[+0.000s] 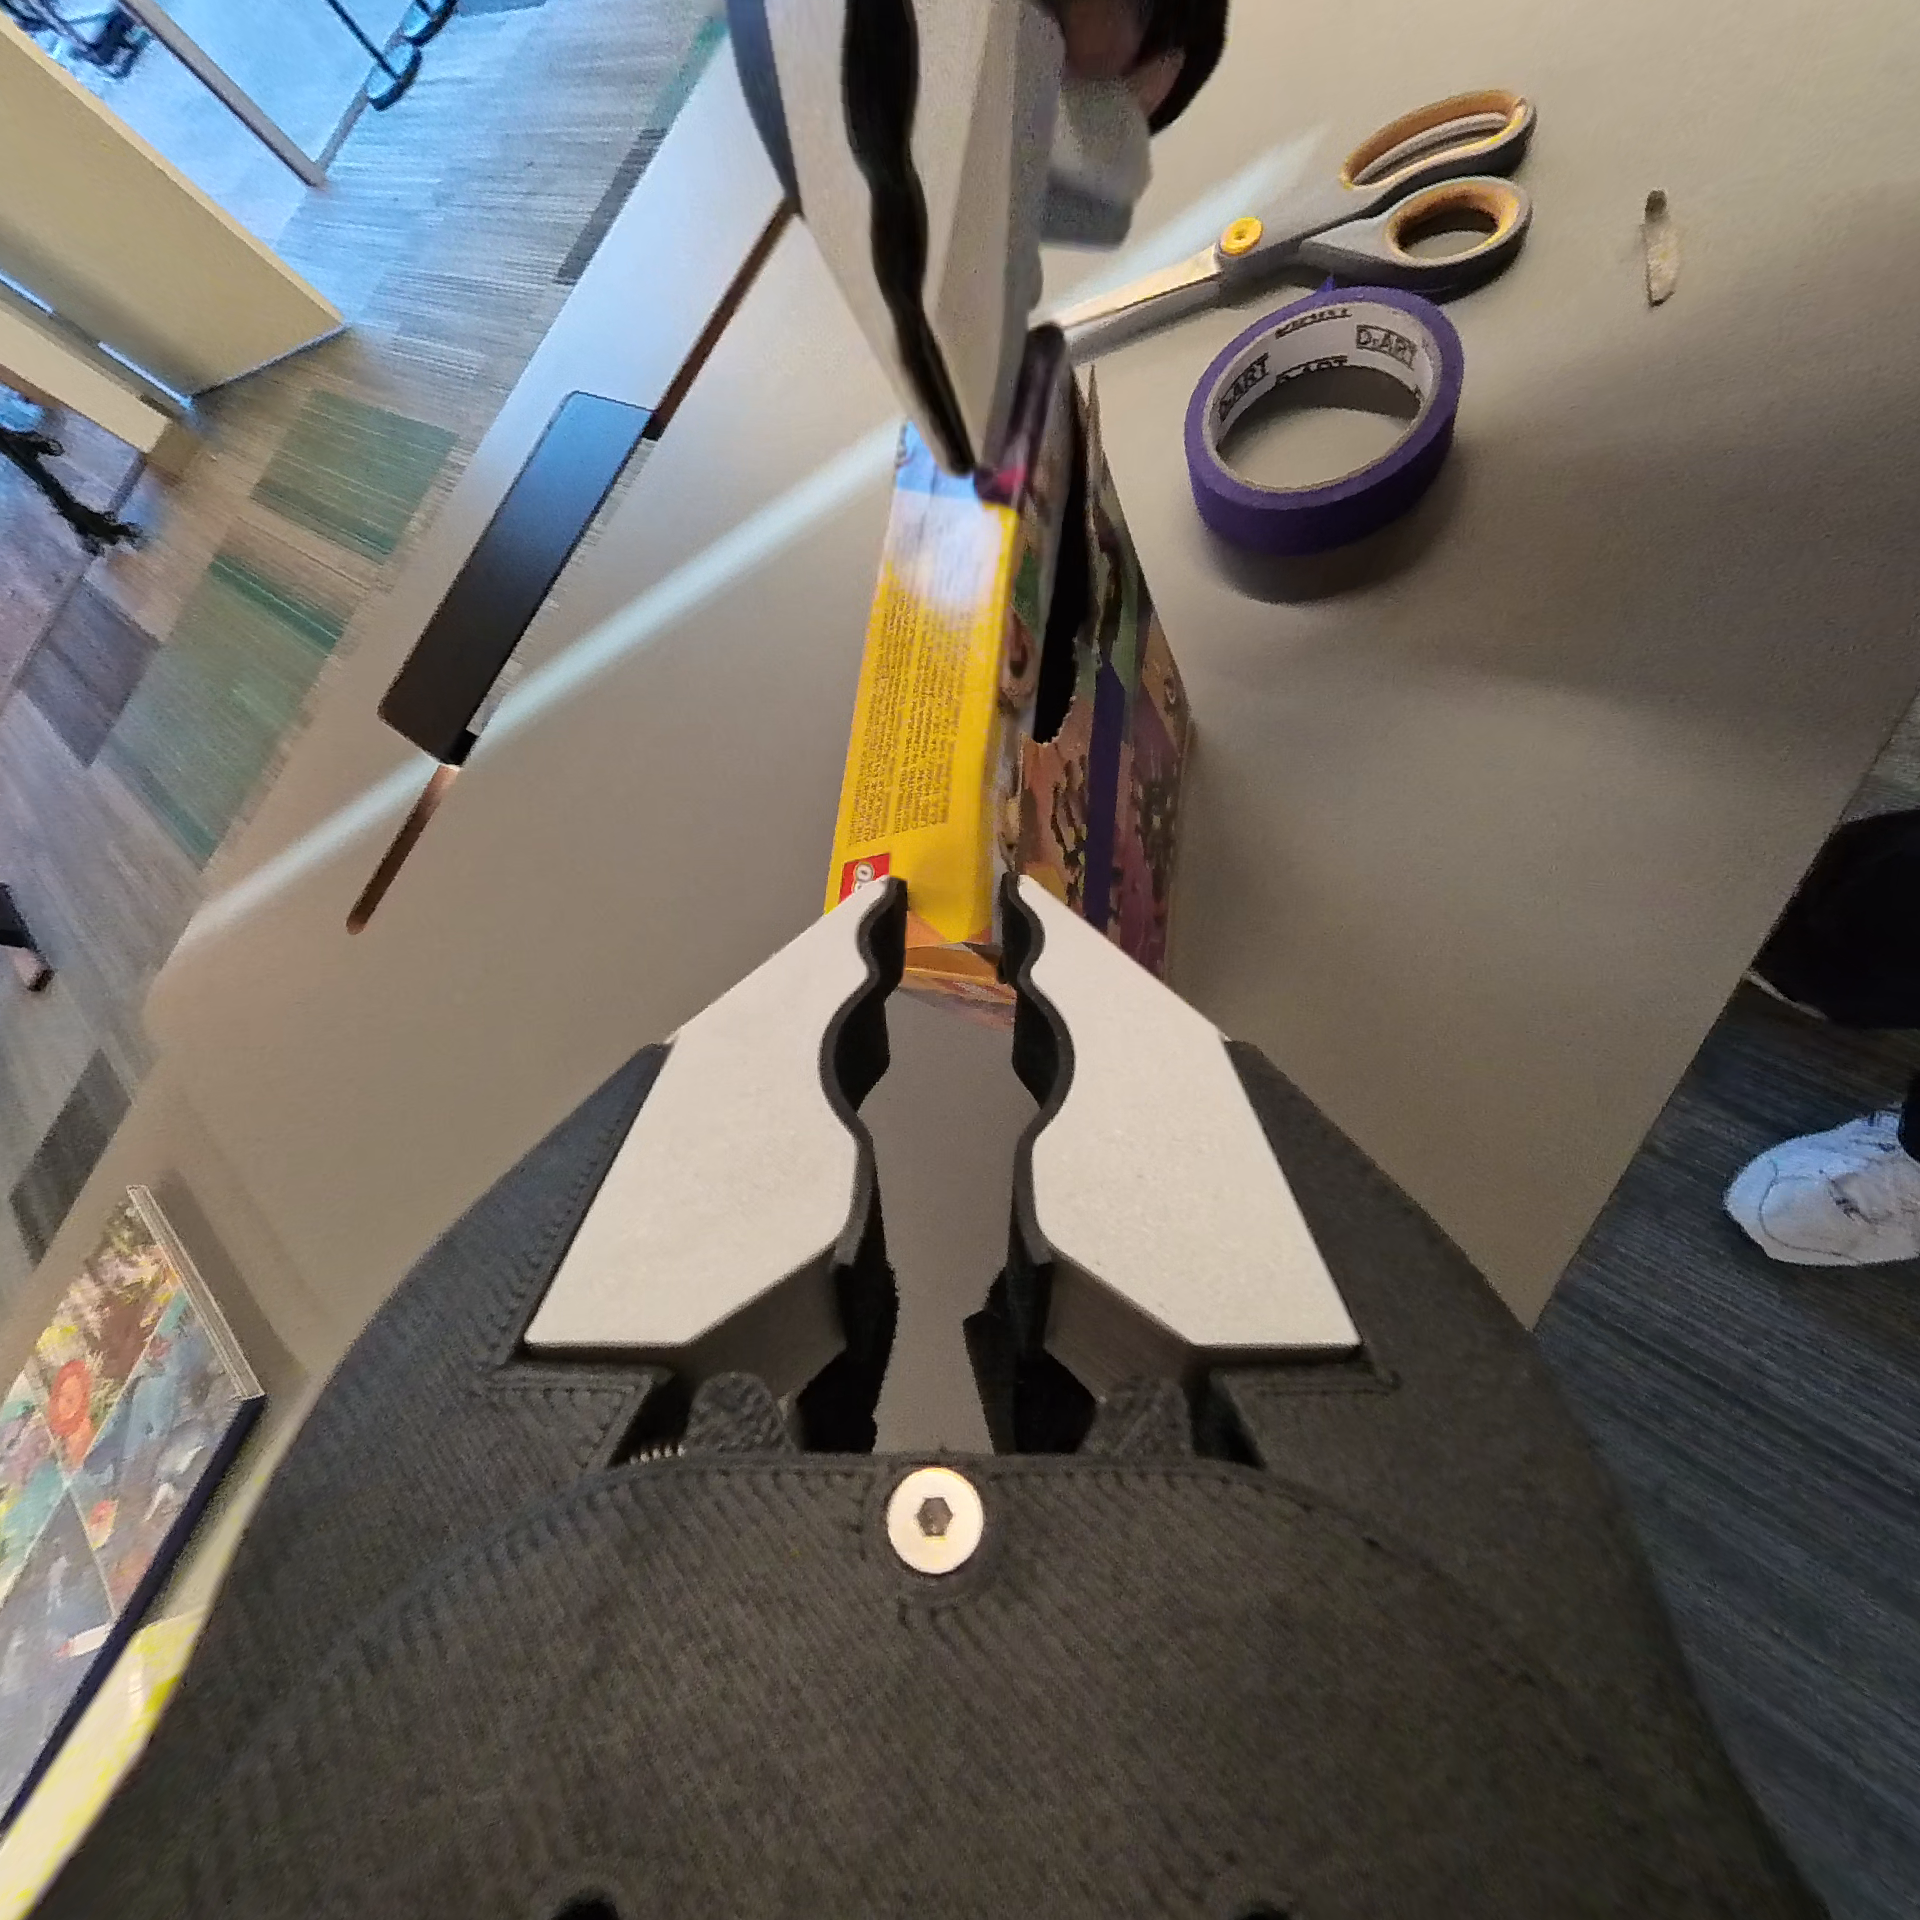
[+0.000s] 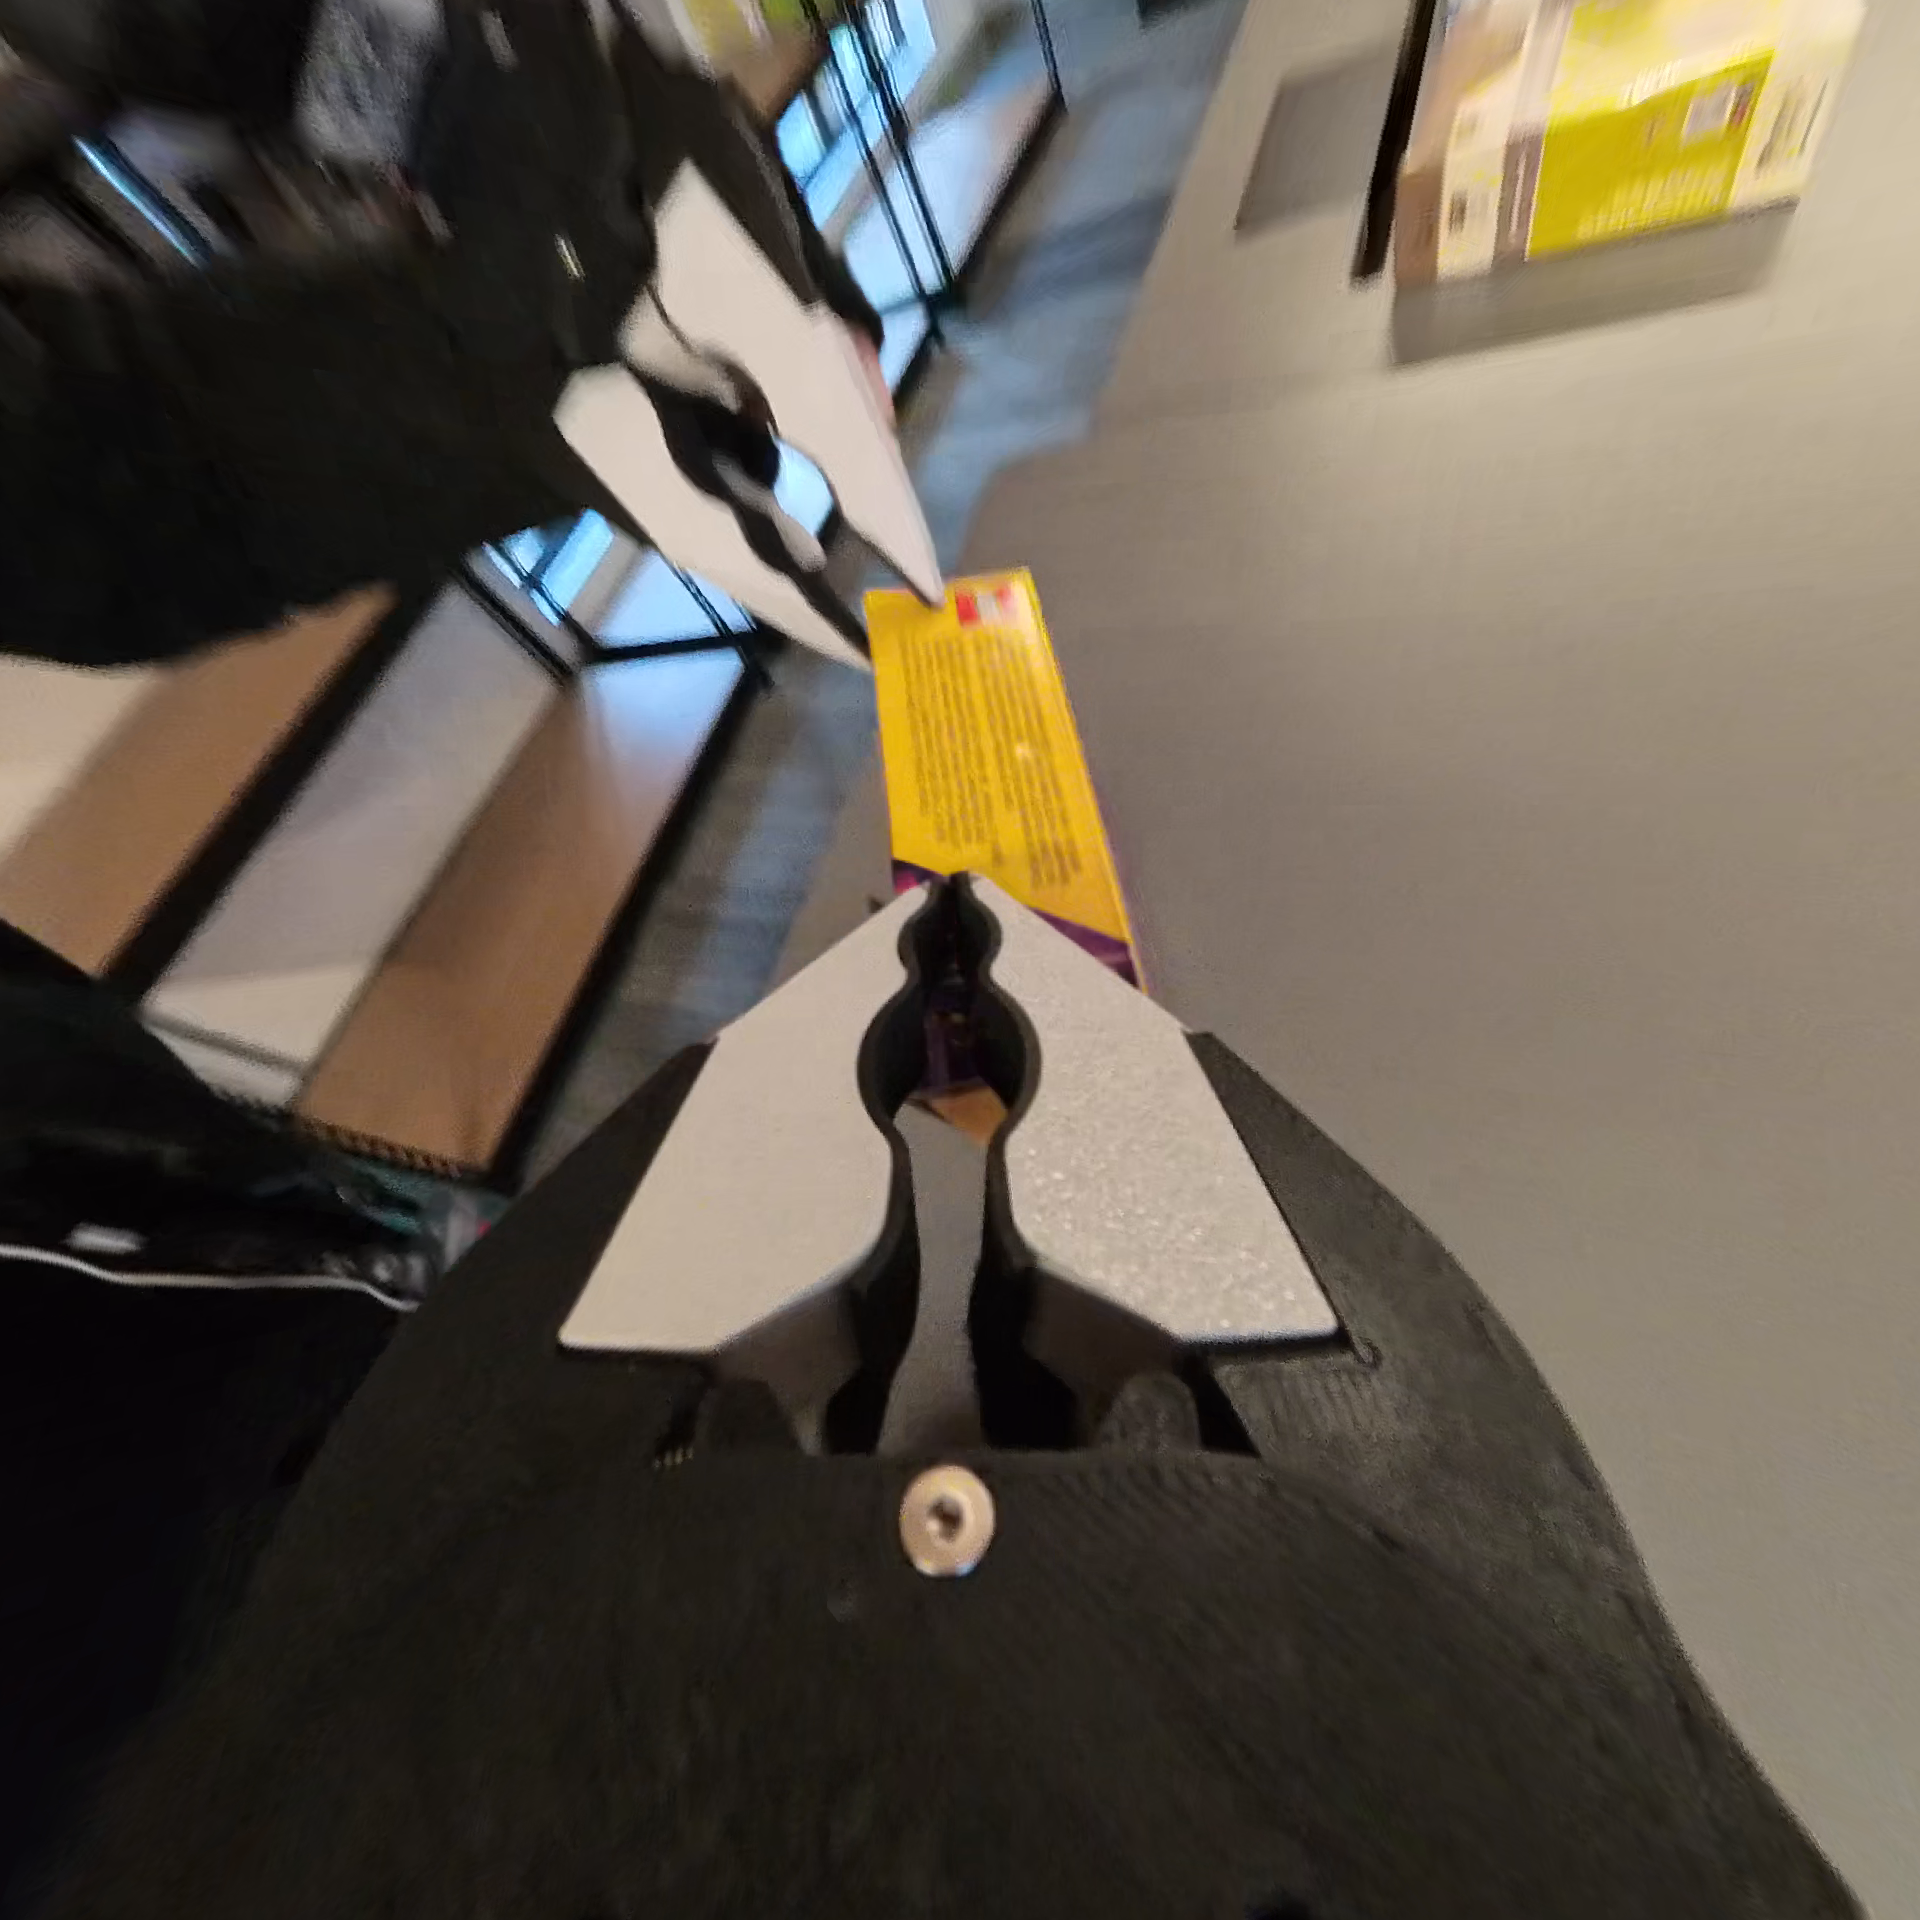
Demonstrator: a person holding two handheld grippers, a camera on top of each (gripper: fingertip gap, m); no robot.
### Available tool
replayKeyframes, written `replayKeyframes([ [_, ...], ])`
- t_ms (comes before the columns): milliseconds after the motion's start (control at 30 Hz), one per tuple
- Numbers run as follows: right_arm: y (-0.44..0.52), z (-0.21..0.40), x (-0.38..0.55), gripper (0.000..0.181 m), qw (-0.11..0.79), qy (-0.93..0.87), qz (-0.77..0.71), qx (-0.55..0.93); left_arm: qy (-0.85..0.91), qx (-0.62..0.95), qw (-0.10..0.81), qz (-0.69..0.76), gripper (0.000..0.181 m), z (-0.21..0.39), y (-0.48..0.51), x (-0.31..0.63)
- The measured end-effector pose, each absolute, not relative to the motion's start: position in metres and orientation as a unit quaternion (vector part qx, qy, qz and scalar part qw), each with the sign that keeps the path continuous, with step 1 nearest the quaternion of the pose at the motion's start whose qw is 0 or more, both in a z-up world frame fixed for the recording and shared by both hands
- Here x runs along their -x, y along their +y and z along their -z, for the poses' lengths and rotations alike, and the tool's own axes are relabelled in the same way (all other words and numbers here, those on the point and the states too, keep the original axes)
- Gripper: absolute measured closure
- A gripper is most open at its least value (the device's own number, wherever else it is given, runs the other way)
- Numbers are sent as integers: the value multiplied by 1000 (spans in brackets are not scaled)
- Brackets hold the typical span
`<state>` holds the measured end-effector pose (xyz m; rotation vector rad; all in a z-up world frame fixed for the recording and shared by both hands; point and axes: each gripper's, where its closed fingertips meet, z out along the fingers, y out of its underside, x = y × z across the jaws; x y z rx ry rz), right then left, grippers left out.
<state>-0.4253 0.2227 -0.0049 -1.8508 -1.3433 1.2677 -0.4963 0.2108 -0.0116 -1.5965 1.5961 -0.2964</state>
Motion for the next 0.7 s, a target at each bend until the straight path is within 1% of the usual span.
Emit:
replayKeyframes([
  [67,219,8,426,181,272,-506,-462,676,624,652,406,143,165,13,208,496],
  [167,221,10,425,181,281,-504,-462,674,576,682,383,235,164,6,201,492],
  [233,220,10,425,181,281,-503,-467,671,546,684,394,280,150,-6,199,485],
  [300,220,11,425,181,286,-502,-468,668,559,686,395,248,138,1,199,483],
  [333,220,11,425,181,287,-502,-469,668,568,691,389,220,126,10,201,483],
  [367,222,11,425,181,288,-500,-470,669,577,693,384,199,127,18,201,482],
  [400,223,11,425,181,290,-499,-468,669,573,688,406,181,134,17,206,481],
  [433,221,11,425,181,287,-503,-470,667,568,684,427,165,150,16,211,481],
  [467,221,11,425,181,287,-500,-472,667,563,682,437,163,154,16,212,482],
  [600,220,9,424,181,291,-507,-466,664,537,684,452,200,154,14,212,482],
  [633,218,6,424,174,303,-518,-462,653,530,685,455,205,154,14,213,482],
  [667,218,2,424,149,324,-523,-457,642,527,686,457,209,155,14,213,482],
  [700,218,-5,424,130,351,-522,-456,630,526,685,458,212,155,14,213,482],
])
